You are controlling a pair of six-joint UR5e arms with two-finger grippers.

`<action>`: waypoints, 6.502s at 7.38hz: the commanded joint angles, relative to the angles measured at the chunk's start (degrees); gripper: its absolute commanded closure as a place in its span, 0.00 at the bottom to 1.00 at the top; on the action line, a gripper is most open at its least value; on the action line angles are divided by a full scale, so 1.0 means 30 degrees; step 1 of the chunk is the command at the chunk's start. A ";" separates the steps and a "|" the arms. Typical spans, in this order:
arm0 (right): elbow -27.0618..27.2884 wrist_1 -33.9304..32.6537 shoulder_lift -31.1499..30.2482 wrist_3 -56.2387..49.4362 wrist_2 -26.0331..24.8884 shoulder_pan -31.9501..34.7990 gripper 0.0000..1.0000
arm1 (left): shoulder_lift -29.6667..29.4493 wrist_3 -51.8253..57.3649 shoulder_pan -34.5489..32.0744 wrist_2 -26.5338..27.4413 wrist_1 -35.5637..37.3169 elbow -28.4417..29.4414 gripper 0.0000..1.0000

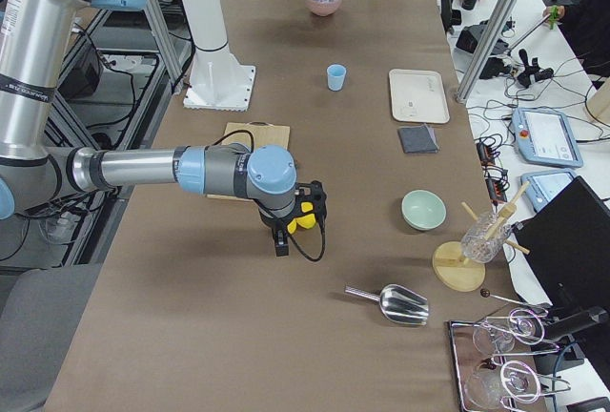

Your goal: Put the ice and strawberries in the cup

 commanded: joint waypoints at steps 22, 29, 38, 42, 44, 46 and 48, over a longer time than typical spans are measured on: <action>-0.0012 0.0013 0.0195 -0.0124 -0.0058 -0.0012 0.00 | -0.1635 -0.8958 0.0050 0.0443 -0.0361 0.1402 0.41; 0.0076 -0.0016 0.0049 -0.0124 0.0000 -0.0012 0.00 | -0.1051 -0.5689 -0.2486 -0.3212 0.0106 0.0231 1.00; -0.0012 -0.0016 0.3264 0.2734 -0.0351 -0.1324 0.00 | -1.7353 -1.3372 0.2679 -0.0290 1.0127 0.2945 1.00; -0.0041 0.0013 0.5436 0.6373 -0.0352 -0.3435 0.00 | -2.0964 -1.5342 0.5172 0.1700 1.0070 0.5788 1.00; -0.0012 0.0013 0.6168 0.7081 -0.0352 -0.3761 0.00 | -2.1237 -1.5433 0.5996 0.2784 0.9488 0.6733 1.00; -0.0012 0.0013 0.7280 0.8717 -0.0381 -0.4666 0.00 | -2.1117 -1.5288 0.6173 0.2786 0.9103 0.6880 0.21; 0.0046 0.0042 0.8013 0.9861 -0.0322 -0.5661 0.00 | -2.1117 -1.5257 0.6057 0.2728 0.9102 0.6444 0.03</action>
